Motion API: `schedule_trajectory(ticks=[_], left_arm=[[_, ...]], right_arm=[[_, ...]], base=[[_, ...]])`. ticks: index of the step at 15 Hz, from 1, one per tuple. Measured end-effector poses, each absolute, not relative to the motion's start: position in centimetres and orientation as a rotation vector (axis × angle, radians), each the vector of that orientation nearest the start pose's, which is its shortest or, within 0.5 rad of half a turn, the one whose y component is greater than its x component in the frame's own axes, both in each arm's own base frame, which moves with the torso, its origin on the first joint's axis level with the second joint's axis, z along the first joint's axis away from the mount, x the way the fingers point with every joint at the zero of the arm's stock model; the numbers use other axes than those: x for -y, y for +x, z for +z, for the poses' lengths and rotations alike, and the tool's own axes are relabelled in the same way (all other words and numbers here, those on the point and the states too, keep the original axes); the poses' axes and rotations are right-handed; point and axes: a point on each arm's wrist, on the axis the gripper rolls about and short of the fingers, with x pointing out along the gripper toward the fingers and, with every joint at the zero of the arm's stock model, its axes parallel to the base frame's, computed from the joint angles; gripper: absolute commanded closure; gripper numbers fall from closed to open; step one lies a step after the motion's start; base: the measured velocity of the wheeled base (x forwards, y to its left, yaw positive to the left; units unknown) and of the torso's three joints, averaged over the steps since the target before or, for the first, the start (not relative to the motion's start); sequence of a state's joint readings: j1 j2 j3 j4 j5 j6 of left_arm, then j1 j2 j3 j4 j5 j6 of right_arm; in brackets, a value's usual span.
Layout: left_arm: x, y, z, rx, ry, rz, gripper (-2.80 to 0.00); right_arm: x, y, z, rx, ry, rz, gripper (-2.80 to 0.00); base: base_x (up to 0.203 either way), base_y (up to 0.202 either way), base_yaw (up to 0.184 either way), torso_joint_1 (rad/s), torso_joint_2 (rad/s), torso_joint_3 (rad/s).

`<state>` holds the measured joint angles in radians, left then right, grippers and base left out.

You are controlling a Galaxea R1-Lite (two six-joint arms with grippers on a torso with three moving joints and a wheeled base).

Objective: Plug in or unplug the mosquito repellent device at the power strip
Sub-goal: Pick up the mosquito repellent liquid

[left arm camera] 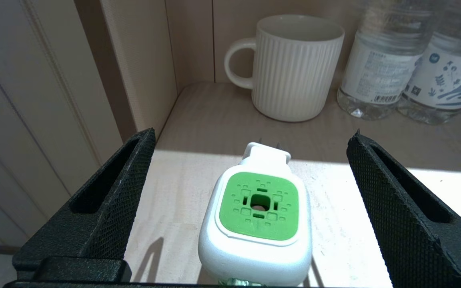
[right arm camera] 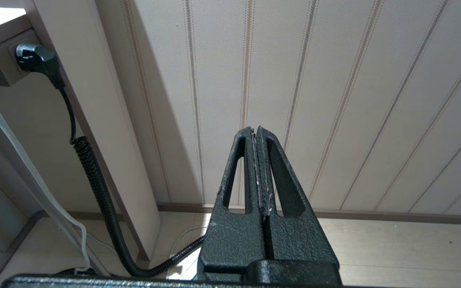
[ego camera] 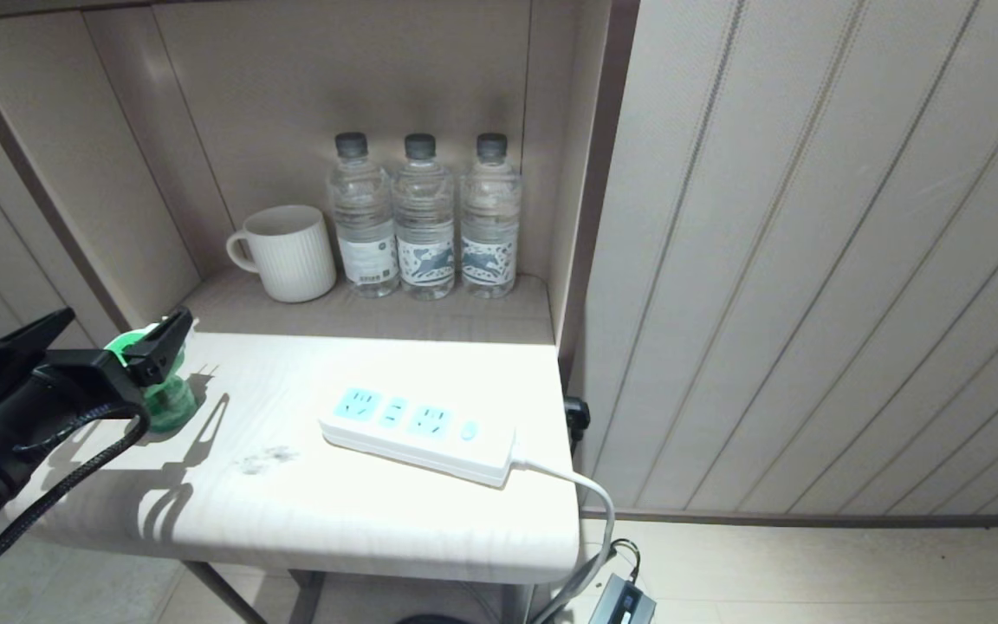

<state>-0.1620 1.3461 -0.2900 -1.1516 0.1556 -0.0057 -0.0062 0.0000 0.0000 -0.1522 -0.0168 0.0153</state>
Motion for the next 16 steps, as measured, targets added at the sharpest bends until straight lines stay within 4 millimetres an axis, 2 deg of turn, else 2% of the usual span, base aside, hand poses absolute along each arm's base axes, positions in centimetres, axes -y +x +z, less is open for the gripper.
schedule_trajectory(ticks=[8,16], left_arm=[[2.7,20.2,18.0,0.072,-0.016,-0.005,-2.80],[2.8,21.1,17.5,0.062,-0.015,-0.005,-2.80]], right_arm=[[0.0,-2.4,9.1,0.153,0.016,-0.022,0.00],[0.0,-2.4,9.1,0.152,0.016,-0.022,0.00]], base=[[0.000,0.000,0.000,0.000,0.00,0.000],[0.000,0.000,0.000,0.000,0.00,0.000]])
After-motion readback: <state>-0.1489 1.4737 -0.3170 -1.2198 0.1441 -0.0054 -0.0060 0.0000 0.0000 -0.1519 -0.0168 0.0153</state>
